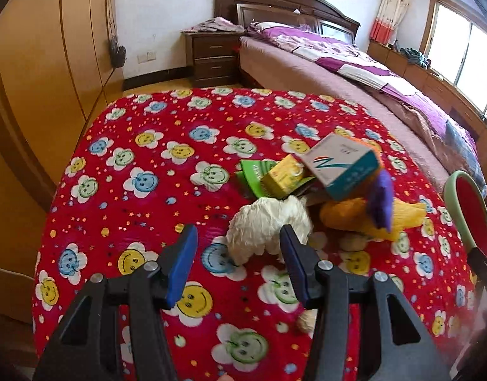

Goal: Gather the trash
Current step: 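Move both open tools back to the trash pile on the quilt, then grasp the crumpled white paper with the left tool, then grasp the purple plastic bag with the right tool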

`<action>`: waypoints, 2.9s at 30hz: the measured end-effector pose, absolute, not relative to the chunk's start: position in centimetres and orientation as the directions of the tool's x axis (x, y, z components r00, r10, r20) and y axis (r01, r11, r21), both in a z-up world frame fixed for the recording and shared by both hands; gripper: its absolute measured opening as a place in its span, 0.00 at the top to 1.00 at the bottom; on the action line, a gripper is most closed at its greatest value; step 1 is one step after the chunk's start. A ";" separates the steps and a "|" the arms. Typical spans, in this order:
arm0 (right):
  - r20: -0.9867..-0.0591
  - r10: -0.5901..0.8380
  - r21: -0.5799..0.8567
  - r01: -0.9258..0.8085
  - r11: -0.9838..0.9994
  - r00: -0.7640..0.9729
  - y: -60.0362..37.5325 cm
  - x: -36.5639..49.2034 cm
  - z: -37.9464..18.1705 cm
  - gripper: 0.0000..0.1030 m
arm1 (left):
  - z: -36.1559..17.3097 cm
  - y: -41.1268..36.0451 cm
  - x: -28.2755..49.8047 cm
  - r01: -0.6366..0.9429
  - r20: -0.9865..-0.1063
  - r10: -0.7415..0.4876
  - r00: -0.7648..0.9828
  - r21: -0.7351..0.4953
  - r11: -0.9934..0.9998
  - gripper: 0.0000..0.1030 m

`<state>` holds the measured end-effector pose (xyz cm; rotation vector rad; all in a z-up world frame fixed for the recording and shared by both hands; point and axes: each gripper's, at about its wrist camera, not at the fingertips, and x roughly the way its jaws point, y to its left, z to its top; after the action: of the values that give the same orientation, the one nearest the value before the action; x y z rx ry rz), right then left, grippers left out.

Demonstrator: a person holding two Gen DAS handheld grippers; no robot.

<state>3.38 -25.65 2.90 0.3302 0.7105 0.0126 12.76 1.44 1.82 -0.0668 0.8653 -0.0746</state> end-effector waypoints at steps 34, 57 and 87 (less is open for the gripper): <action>-0.668 0.182 0.266 0.003 0.964 0.722 -22.8 5.2 3.3 0.20 | 1.5 0.5 13.2 0.153 -0.701 -0.311 0.641 -0.281 0.947 0.85; -0.684 0.317 0.165 -0.283 0.945 0.657 -13.6 13.7 4.4 0.20 | 3.5 4.4 11.4 0.065 -0.652 -0.241 0.718 -0.282 0.957 0.85; -0.670 0.351 0.259 -0.237 0.936 0.654 -16.1 12.5 3.0 0.81 | 4.3 2.8 9.6 0.107 -0.634 -0.278 0.721 -0.294 0.950 0.85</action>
<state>12.54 -16.05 3.01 0.1537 0.7908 0.3349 9.60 2.83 4.29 -0.2449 0.7362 -0.2153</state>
